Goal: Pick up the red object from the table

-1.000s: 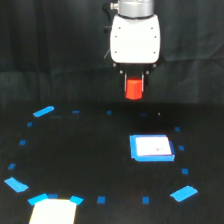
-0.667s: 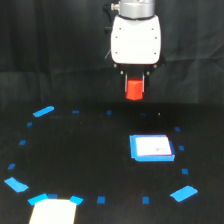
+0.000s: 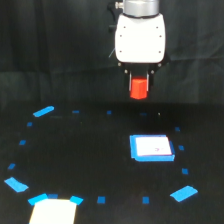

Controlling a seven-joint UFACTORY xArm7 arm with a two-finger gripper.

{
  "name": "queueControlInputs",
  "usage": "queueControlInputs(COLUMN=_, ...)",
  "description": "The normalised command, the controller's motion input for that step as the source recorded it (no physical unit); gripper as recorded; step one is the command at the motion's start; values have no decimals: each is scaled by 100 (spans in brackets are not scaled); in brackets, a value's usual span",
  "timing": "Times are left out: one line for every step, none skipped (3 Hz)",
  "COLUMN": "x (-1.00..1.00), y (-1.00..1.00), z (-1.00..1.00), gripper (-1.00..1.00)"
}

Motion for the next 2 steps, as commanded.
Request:
queueControlInputs(x=1, y=3, z=-46, gripper=-100)
queueControlInputs(x=-42, y=-25, z=29, gripper=-100)
